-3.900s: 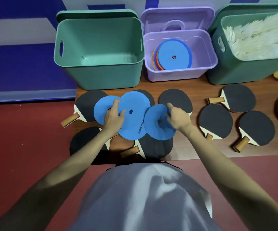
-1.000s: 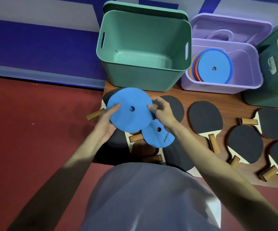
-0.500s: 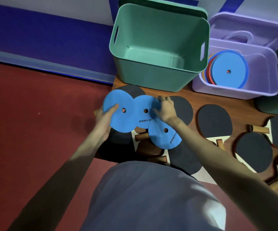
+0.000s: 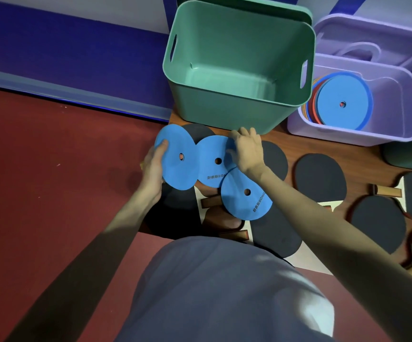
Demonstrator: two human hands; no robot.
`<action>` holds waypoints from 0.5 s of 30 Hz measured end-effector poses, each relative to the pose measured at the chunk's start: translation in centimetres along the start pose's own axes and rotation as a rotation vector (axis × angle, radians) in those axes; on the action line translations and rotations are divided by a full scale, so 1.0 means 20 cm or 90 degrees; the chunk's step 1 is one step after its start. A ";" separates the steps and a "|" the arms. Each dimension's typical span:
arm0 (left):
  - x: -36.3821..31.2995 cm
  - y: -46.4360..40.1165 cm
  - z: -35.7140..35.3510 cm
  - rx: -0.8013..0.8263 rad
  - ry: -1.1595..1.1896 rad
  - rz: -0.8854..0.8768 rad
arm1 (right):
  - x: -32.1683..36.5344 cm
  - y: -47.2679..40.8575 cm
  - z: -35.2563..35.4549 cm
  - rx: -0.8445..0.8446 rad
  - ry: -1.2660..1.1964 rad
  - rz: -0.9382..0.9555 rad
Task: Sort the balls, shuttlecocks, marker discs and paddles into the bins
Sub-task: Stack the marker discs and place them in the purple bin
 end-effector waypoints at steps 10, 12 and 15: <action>-0.05 0.00 0.00 -0.090 0.032 0.011 | -0.14 0.33 0.31 -0.270 -0.203 -0.109; -0.03 0.00 -0.01 -0.087 0.038 0.019 | -0.15 0.37 0.39 -0.336 -0.282 -0.073; -0.01 0.00 -0.05 -0.060 0.037 0.023 | -0.17 0.38 0.47 -0.397 -0.415 -0.044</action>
Point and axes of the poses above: each hand's wrist, its own y-axis away from the middle knuckle, its own z-axis out of the back of the hand, x = y × z, the point moved 10 cm from there along -y, towards the middle knuckle, and after that the axes turned 9 degrees about z, right-handed, at the moved point
